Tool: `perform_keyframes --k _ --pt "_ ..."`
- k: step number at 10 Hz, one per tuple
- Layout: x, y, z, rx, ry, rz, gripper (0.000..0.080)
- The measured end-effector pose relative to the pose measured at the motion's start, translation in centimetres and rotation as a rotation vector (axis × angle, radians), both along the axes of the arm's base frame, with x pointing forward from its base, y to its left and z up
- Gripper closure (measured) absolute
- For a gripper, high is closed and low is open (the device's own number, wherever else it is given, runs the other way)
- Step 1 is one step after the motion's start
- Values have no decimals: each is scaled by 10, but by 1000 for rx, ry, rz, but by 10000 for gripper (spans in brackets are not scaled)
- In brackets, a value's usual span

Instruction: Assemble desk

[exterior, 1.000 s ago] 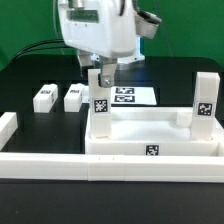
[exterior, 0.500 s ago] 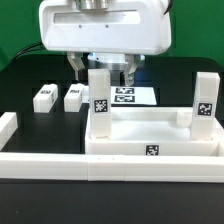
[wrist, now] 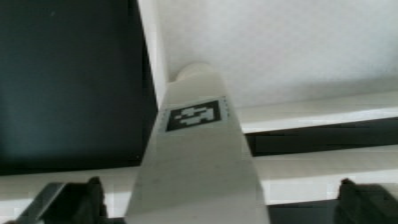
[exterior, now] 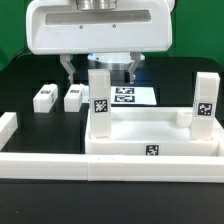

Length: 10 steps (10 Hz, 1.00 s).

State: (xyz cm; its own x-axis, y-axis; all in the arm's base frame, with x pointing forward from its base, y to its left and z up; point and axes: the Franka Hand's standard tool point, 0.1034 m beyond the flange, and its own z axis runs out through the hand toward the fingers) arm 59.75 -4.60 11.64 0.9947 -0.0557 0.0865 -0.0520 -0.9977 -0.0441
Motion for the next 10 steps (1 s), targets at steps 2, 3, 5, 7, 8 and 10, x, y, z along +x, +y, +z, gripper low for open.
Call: perform_keyframes --k 2,3,5,7,8,10 --pt "0 -1 0 -11 -5 110 151" --pt "0 -2 0 -17 -7 171 151" --pt "0 -2 0 -16 -6 158 282" --pt "0 -2 0 -16 -6 158 513" --pt "0 -2 0 -15 -6 150 513" --pt "0 -2 0 -14 -5 137 513"
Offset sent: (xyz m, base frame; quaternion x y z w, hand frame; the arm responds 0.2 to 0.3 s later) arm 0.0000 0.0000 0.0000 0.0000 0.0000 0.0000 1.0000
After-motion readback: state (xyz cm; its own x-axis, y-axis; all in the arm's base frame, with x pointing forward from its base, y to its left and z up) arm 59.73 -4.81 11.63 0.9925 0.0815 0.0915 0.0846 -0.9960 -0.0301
